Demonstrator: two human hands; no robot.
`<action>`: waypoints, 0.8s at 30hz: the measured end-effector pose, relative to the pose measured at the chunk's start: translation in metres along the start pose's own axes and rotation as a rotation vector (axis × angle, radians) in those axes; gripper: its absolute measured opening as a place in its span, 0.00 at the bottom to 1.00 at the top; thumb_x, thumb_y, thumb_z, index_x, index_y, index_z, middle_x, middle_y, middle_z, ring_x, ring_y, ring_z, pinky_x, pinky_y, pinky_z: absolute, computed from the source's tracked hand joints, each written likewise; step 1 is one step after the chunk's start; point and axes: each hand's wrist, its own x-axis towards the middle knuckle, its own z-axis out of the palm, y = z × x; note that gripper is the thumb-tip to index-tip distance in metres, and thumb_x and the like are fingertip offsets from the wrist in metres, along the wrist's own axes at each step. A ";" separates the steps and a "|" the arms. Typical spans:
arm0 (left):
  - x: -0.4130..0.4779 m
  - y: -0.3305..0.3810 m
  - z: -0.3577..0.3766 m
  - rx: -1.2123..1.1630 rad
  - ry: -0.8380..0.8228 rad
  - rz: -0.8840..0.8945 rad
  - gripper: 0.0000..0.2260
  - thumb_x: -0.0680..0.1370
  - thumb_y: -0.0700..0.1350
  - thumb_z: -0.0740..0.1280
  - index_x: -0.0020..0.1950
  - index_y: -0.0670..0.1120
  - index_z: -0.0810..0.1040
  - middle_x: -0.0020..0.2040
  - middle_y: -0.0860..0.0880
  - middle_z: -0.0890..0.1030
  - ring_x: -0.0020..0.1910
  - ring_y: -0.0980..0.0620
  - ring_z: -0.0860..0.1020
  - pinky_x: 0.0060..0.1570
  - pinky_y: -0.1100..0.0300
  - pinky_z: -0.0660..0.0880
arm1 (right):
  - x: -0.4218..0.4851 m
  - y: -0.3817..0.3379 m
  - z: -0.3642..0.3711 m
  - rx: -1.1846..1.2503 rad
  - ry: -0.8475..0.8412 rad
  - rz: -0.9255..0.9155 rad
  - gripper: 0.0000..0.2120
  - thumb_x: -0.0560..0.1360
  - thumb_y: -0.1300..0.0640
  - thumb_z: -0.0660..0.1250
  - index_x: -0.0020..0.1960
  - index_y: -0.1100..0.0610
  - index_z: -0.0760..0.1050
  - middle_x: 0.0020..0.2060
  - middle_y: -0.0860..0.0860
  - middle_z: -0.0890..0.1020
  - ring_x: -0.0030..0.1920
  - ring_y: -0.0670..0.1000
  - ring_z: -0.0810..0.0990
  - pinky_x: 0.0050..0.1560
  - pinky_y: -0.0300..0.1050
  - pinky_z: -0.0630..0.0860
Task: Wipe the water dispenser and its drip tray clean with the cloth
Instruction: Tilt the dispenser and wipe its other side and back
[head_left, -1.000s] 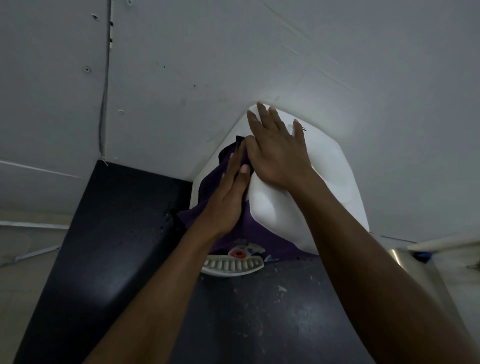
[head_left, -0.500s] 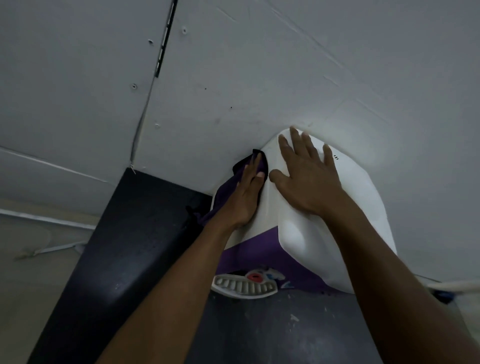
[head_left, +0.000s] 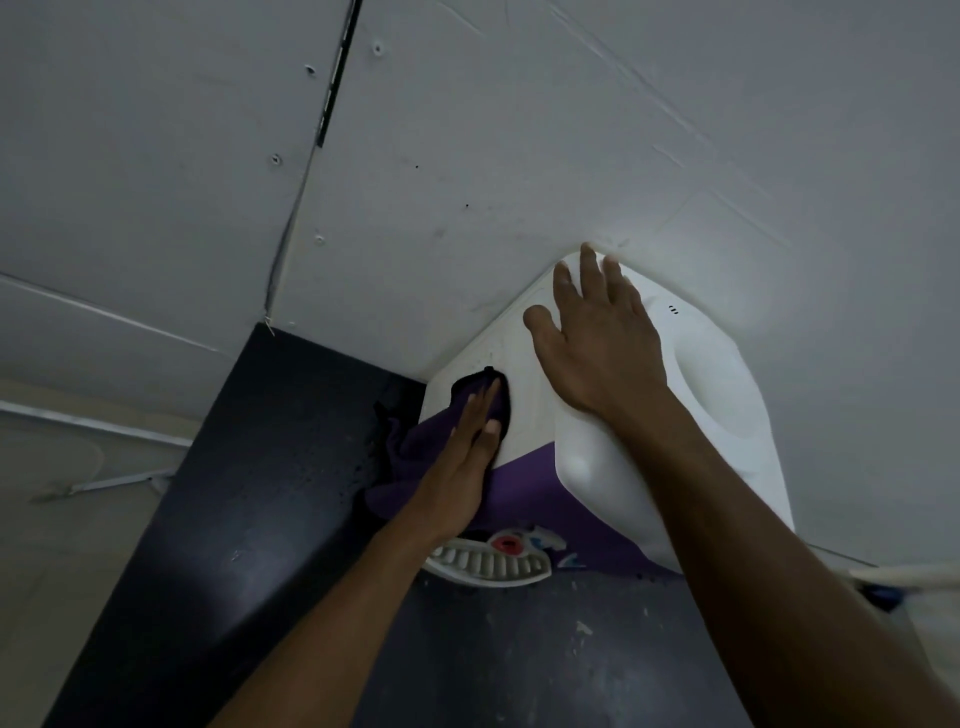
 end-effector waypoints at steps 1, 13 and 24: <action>0.004 0.000 -0.001 0.004 0.001 -0.002 0.17 0.82 0.65 0.48 0.70 0.79 0.50 0.79 0.71 0.50 0.79 0.67 0.45 0.81 0.51 0.44 | 0.000 0.000 0.000 0.001 0.002 -0.002 0.33 0.84 0.41 0.50 0.84 0.56 0.53 0.84 0.56 0.47 0.84 0.58 0.44 0.81 0.53 0.43; 0.042 0.004 -0.010 0.061 0.045 -0.050 0.27 0.84 0.62 0.47 0.82 0.59 0.48 0.82 0.61 0.47 0.81 0.60 0.43 0.81 0.51 0.44 | -0.002 -0.001 -0.004 -0.077 -0.043 -0.053 0.30 0.84 0.55 0.56 0.84 0.58 0.52 0.84 0.56 0.45 0.83 0.62 0.42 0.81 0.57 0.46; 0.065 0.001 -0.012 0.043 0.079 -0.056 0.25 0.86 0.58 0.48 0.82 0.58 0.48 0.83 0.58 0.49 0.82 0.56 0.45 0.81 0.49 0.45 | 0.001 -0.004 -0.003 -0.098 -0.054 -0.026 0.40 0.80 0.42 0.63 0.84 0.56 0.50 0.84 0.53 0.43 0.83 0.60 0.40 0.82 0.54 0.43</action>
